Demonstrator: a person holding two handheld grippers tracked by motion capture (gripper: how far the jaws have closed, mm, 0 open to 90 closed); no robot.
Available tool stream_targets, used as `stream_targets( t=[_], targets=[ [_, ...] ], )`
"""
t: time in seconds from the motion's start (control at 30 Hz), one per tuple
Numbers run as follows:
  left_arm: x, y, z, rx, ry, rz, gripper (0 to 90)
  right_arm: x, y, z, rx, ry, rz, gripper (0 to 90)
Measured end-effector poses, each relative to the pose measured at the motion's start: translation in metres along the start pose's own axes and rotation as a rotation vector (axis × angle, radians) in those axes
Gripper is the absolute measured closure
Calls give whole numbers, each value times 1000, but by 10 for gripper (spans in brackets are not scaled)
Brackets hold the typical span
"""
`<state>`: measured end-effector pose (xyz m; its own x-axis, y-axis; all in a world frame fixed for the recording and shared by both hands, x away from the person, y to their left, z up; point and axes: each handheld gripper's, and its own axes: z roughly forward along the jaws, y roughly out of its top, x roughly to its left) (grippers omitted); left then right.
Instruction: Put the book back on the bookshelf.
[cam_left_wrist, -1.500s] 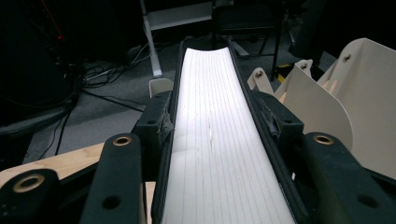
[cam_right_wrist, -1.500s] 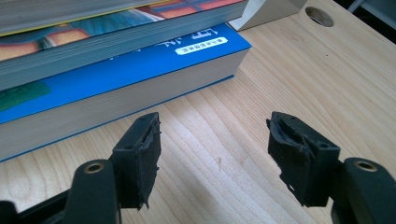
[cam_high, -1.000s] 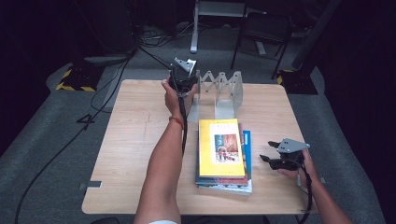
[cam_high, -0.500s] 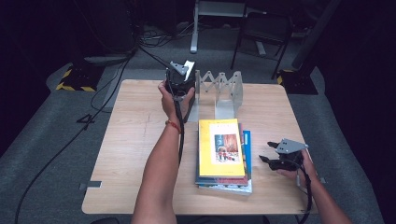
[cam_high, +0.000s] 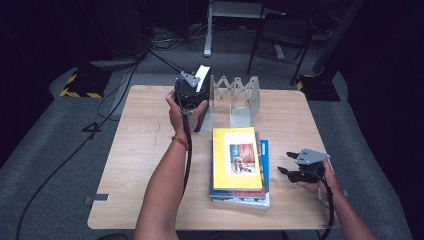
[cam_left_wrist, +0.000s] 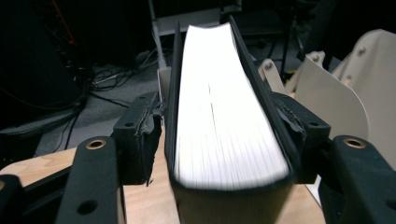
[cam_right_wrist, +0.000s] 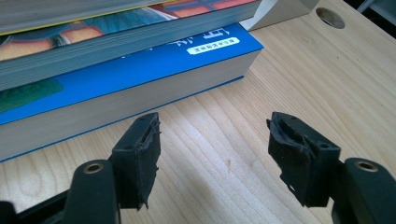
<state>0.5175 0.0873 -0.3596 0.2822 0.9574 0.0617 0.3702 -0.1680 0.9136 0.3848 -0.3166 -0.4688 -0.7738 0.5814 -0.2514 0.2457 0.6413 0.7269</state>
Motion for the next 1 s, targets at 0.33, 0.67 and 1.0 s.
stream_targets(
  t=[0.33, 0.67, 1.0],
  targets=[
    [11, -31, -25, 54, -66, 63, 335, 1, 0, 2, -1, 13, 7, 348],
    [8, -58, -47, 108, -137, 177, 333, 0, -3, 6, 16, 21, 50, 342],
    [0, -106, -69, 198, -266, 285, 269, 2, -11, 13, 55, 19, 56, 342]
  ],
)
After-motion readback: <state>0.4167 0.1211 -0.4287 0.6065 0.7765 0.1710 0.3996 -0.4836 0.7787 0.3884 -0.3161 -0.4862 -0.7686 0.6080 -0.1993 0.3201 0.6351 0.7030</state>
